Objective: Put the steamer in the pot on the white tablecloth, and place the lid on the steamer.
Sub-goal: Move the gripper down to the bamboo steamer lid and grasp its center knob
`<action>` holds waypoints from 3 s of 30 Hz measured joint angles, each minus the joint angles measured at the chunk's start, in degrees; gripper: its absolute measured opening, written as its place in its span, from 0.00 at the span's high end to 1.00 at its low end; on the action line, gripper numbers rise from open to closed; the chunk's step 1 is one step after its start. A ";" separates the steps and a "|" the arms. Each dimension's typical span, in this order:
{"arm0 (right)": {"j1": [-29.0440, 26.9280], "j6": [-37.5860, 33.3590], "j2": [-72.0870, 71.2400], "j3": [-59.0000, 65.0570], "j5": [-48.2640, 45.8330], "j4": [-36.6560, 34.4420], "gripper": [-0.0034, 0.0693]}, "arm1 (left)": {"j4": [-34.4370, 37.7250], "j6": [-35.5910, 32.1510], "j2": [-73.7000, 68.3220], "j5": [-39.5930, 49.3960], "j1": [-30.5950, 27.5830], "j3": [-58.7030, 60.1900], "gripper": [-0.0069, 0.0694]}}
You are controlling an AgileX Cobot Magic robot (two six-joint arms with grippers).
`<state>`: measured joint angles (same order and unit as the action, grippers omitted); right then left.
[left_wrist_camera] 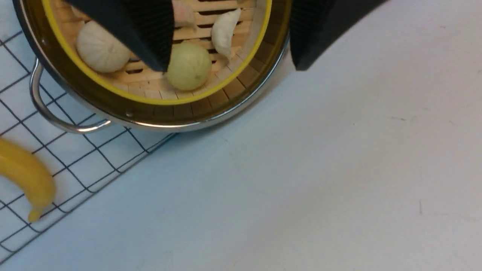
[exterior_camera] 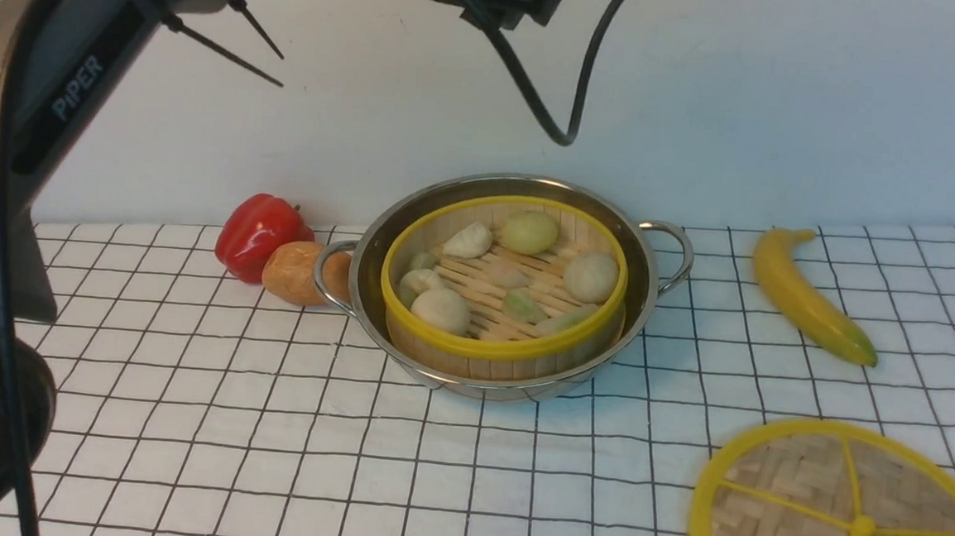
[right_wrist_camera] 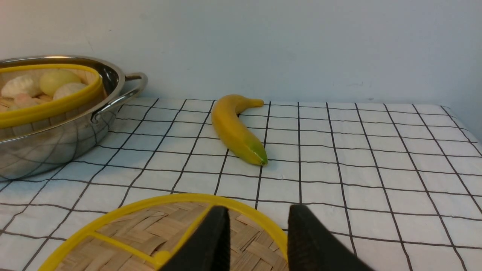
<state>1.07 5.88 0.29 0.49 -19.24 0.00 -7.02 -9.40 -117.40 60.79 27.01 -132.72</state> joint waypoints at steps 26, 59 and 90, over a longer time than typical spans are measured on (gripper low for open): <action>0.00 0.00 0.00 0.00 0.00 0.00 0.62 | 5.91 0.00 73.62 -25.62 -31.92 78.94 0.66; 0.00 0.00 0.00 0.00 0.00 0.00 0.62 | 9.47 0.20 115.13 -42.23 -35.97 133.15 0.59; 0.00 0.00 0.00 0.00 0.00 0.00 0.62 | 9.57 5.15 117.42 -42.00 -30.69 133.15 0.59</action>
<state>1.07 5.88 0.29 0.49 -19.24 0.00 2.56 -4.25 0.02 18.79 -3.68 0.43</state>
